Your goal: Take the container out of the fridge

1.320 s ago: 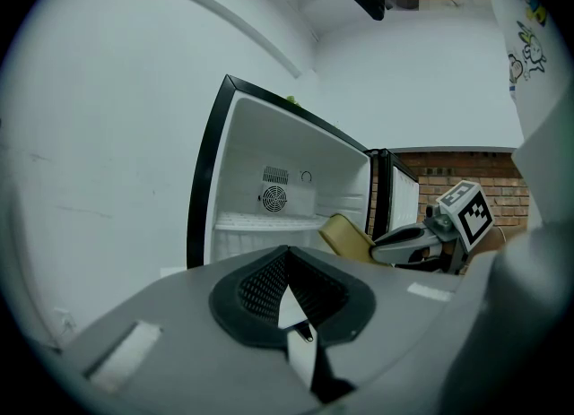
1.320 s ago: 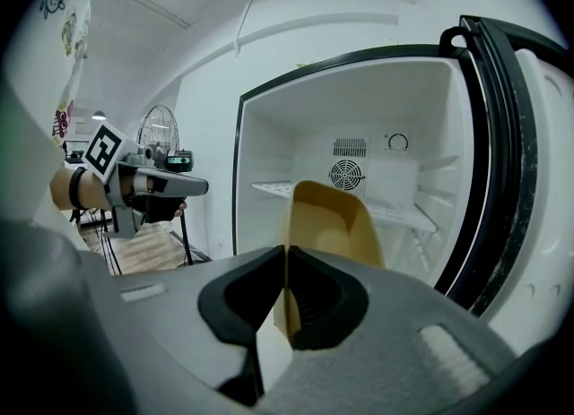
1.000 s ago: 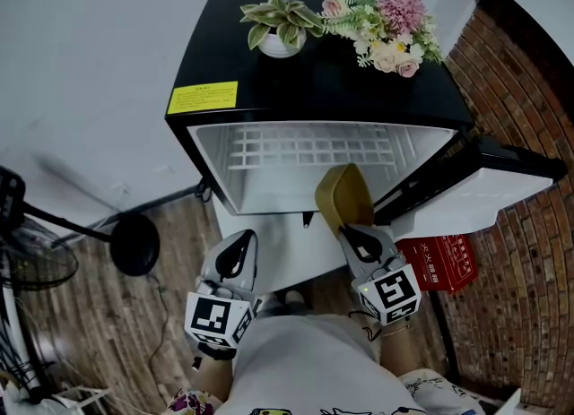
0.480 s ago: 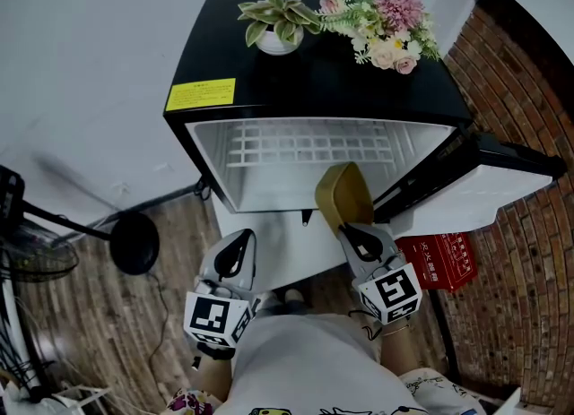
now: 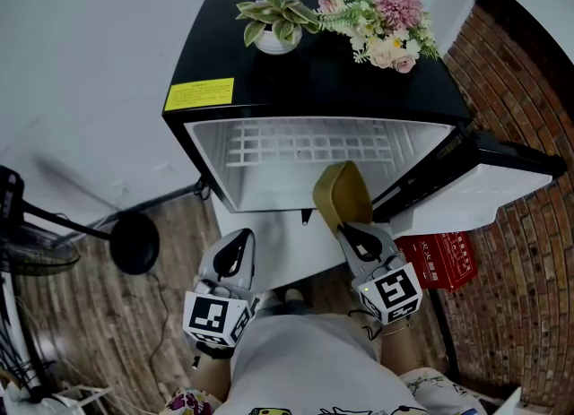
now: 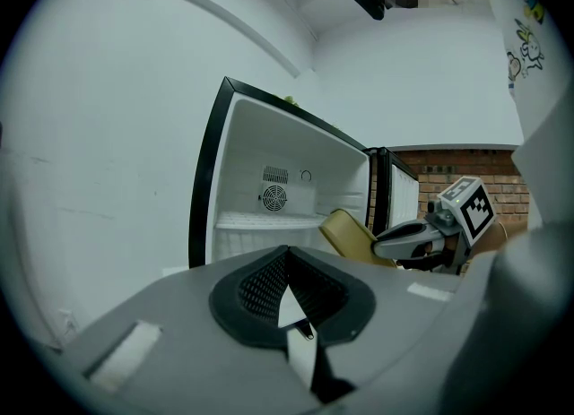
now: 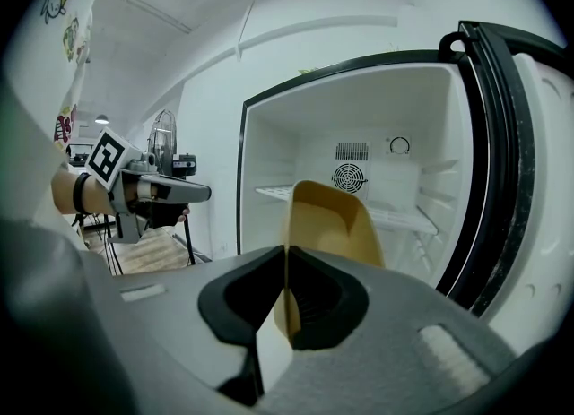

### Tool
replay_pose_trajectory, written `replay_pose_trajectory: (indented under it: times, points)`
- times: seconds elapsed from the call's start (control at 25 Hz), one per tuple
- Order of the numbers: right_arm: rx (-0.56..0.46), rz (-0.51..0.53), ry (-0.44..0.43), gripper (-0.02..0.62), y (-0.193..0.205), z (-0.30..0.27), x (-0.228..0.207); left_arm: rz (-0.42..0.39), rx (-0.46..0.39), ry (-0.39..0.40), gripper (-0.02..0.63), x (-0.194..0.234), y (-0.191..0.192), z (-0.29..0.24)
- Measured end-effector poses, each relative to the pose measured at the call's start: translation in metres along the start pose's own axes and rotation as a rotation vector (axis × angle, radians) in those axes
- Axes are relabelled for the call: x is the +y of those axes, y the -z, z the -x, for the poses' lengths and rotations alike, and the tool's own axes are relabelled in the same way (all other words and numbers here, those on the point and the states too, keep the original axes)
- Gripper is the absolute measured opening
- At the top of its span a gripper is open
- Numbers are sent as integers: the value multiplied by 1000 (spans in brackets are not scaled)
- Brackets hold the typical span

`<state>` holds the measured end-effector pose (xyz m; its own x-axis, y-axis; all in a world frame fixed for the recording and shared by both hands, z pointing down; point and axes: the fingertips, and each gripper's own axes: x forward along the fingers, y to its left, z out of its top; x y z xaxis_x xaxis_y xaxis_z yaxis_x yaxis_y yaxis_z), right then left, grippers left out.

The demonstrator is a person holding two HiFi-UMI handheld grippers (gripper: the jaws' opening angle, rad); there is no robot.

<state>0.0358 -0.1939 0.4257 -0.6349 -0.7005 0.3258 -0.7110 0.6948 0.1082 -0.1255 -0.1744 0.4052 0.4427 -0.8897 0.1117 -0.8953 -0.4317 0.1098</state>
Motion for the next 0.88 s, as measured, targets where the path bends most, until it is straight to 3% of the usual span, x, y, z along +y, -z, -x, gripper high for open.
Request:
replay_pose_trajectory:
  times: [0.6, 0.88]
  points:
    - [-1, -7, 6, 18, 2, 5, -2, -13, -18, -5, -2, 10, -13, 3]
    - [-10, -7, 23, 18, 1, 13, -4, -47, -19, 31, -2, 7, -19, -4]
